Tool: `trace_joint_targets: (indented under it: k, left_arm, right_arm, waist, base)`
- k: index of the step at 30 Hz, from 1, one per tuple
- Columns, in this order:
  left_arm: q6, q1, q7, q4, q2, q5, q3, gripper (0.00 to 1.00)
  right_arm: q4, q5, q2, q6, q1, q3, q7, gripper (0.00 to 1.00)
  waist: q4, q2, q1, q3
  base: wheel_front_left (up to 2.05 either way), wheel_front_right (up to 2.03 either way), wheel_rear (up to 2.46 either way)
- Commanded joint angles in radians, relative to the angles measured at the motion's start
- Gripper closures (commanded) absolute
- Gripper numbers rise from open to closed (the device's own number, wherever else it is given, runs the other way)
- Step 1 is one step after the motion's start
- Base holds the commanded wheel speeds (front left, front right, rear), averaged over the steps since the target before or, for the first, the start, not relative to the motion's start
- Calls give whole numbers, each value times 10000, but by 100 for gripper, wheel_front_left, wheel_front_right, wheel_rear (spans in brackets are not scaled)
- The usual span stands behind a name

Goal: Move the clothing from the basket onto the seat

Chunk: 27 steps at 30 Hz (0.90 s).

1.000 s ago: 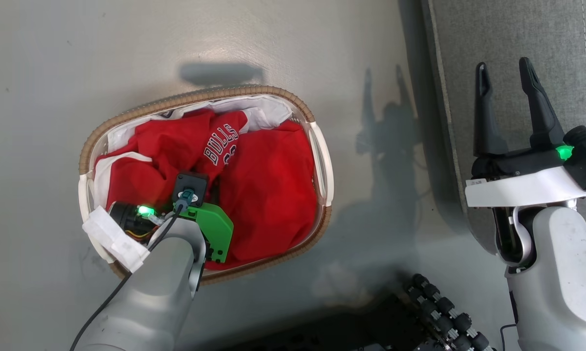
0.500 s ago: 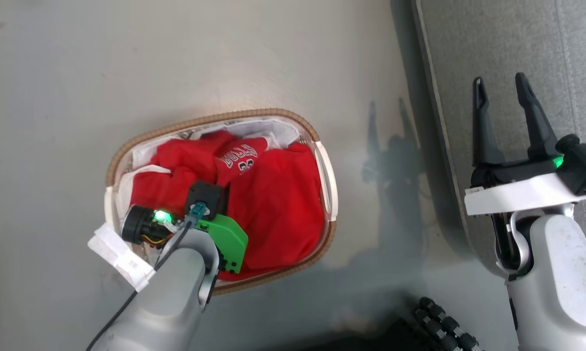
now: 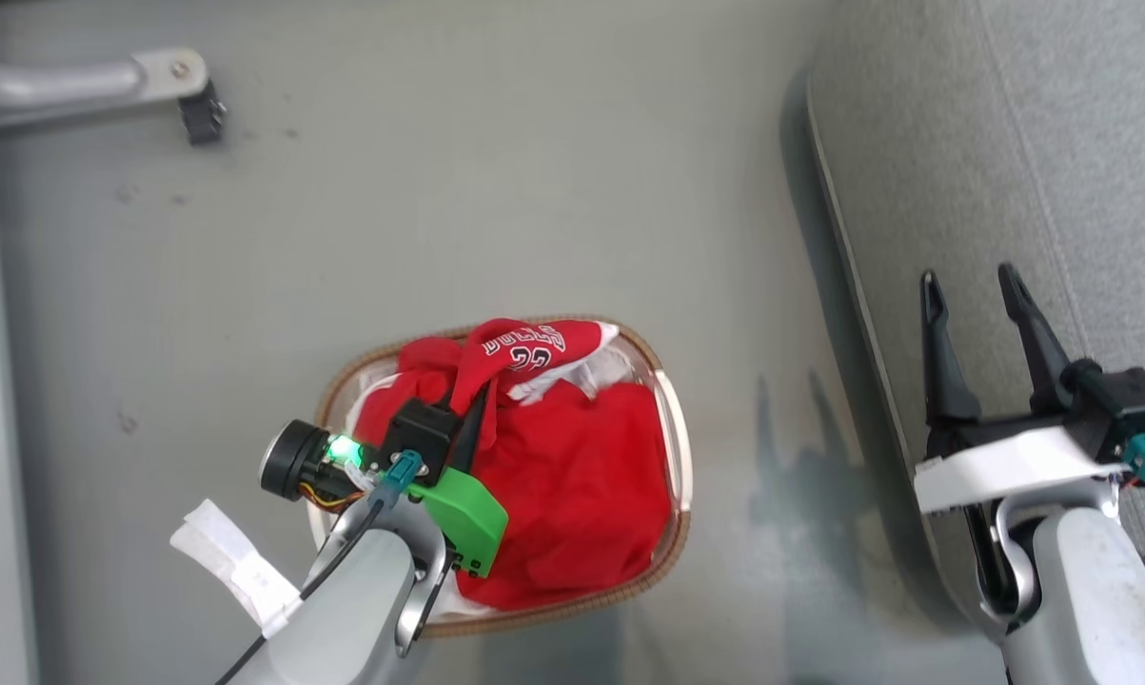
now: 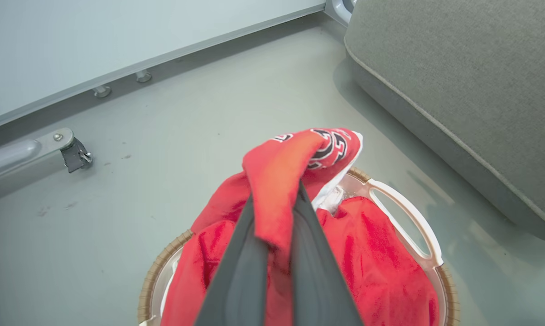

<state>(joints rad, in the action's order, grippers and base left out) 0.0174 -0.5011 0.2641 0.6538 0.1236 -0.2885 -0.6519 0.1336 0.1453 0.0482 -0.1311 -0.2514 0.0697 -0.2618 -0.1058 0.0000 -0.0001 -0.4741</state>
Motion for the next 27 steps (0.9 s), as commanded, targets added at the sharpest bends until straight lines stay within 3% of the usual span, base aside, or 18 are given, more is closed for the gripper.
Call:
trace_joint_targets:
  k: [1,12,22,27]
  left_arm:
    - [-77,220,6,-204,139,127,12,100]
    - [-547,-845,-557,-1517,994,559,-229,100]
    - [-1141,-2792,-1581,-2423,1408,590,-353,100]
    - [-1380,-3917,-2087,-2760,1343,237,-609,100]
  right_arm:
    - [86,-74,42,6,319,61,-49,0]
    - [417,-244,40,6,1573,74,-49,0]
    - [445,-337,40,6,1720,-551,-49,0]
    - [508,-489,37,6,1316,-1024,-49,0]
  waist:
    - [712,0,1,1641]
    - [1089,0,1,4019]
    - [1150,0,1,4704]
    - [1153,0,1,4755]
  base:
    - [0,0,0]
    - [0,0,0]
    - [0,0,0]
    - [0,0,0]
